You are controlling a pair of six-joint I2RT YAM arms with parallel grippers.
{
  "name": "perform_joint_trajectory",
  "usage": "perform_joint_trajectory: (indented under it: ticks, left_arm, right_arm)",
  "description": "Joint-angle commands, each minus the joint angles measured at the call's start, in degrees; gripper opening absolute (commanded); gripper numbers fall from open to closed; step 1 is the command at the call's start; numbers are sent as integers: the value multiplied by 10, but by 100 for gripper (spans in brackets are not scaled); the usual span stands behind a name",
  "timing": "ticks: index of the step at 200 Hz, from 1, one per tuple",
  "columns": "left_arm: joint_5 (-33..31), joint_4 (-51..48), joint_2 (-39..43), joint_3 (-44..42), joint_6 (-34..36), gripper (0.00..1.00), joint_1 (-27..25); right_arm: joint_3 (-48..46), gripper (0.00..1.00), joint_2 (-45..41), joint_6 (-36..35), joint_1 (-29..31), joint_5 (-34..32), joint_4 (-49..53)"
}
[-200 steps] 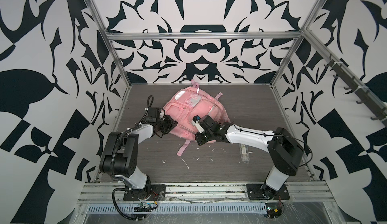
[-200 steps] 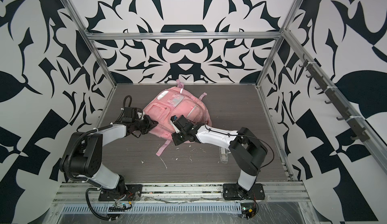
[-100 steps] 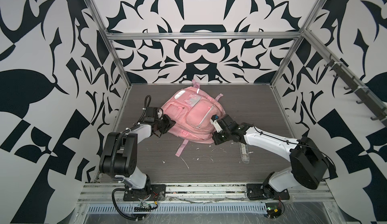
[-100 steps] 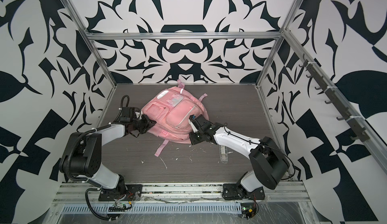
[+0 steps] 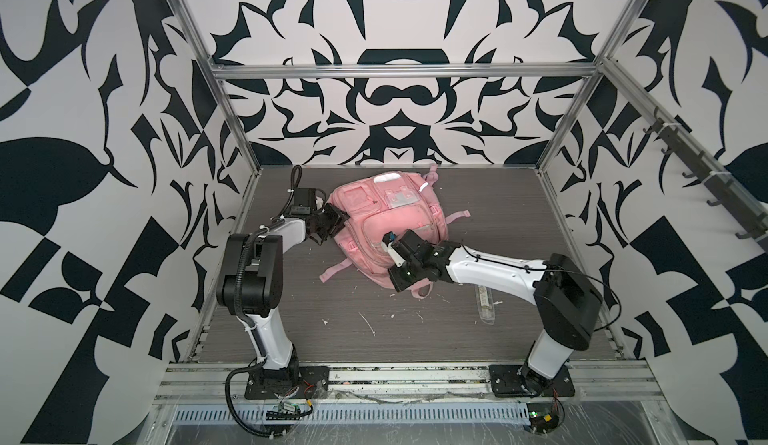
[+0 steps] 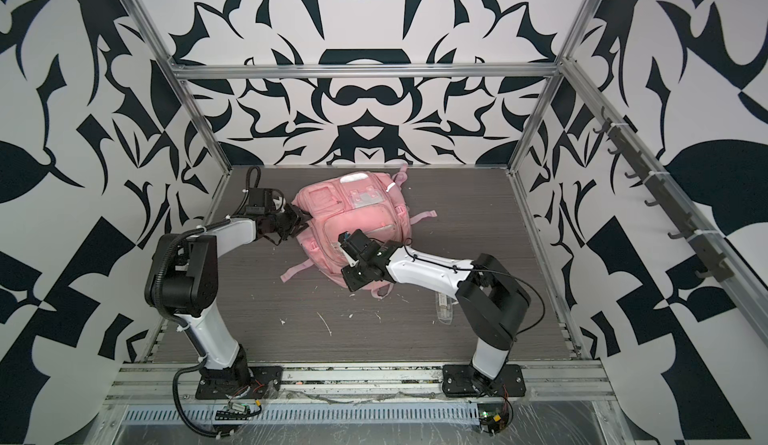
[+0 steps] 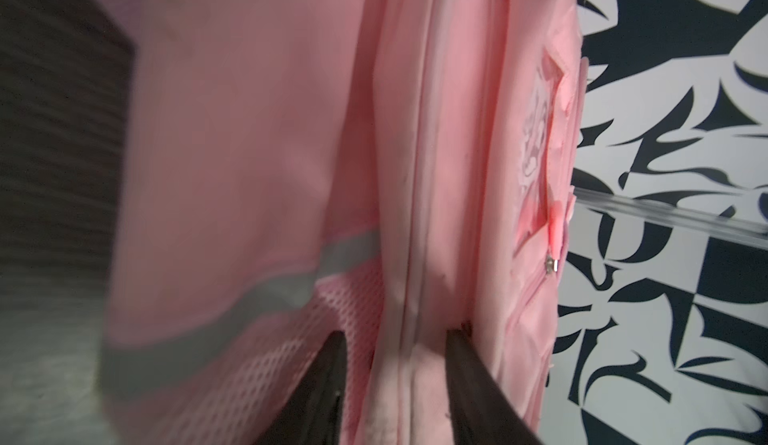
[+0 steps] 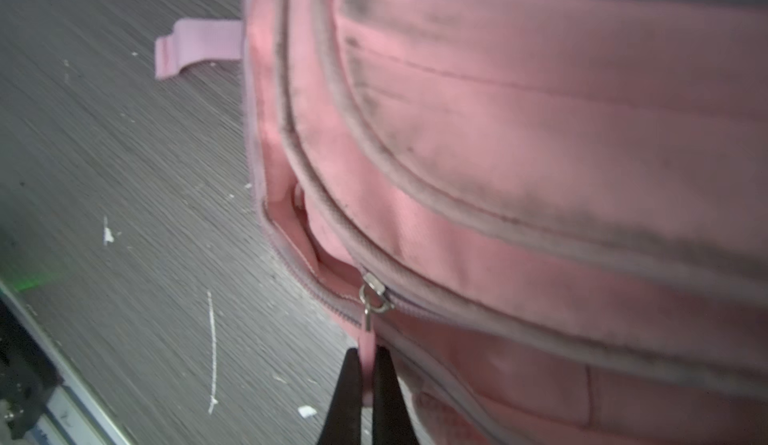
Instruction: Pack the student bag
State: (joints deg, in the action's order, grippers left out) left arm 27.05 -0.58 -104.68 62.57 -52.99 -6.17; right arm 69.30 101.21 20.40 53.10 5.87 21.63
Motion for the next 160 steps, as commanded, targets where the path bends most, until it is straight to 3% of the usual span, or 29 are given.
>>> perform_joint_trajectory:
  ticks: [1, 38, 103, 160]
  left_arm:
    - [3, -26, 34, 3, 23, 53, -7]
    - [-11, -77, 122, -64, 67, 56, -7]
    - [-22, -101, 271, -224, 80, 53, -43]
    - [-8, -74, 238, -230, 85, 49, -58]
  right_arm:
    - [65, 0, 32, 8, 24, 31, -13]
    - [127, 0, 89, 12, 25, 51, -18]
    - [186, 0, 119, 9, 25, 79, -11]
    - [187, 0, 113, 10, 24, 89, -6]
